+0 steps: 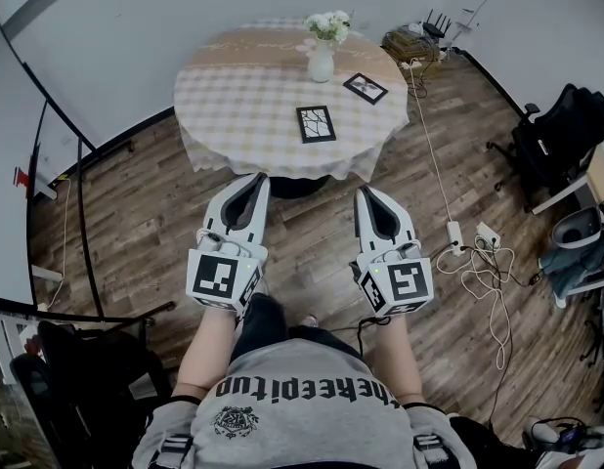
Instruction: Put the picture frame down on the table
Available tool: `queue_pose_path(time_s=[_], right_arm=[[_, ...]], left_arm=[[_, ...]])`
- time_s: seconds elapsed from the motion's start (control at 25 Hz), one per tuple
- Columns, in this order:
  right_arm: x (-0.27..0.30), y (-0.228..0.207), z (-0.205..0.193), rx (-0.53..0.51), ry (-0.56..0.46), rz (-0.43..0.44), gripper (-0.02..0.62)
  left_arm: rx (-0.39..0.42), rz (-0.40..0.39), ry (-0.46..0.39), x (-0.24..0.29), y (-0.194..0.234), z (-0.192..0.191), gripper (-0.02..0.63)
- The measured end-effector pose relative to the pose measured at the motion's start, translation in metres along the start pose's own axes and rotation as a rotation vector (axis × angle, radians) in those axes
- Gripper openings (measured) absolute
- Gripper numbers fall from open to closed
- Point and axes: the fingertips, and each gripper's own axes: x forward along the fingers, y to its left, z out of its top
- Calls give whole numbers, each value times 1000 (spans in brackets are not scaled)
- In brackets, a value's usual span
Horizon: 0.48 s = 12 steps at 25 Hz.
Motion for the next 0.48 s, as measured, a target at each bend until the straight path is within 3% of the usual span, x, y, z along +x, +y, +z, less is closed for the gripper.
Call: queue_pose_path(time_s=[0.48], right_arm=[[1, -10, -1, -2, 5, -8, 6]], left_arm=[[1, -9, 6, 10, -5, -1, 15]])
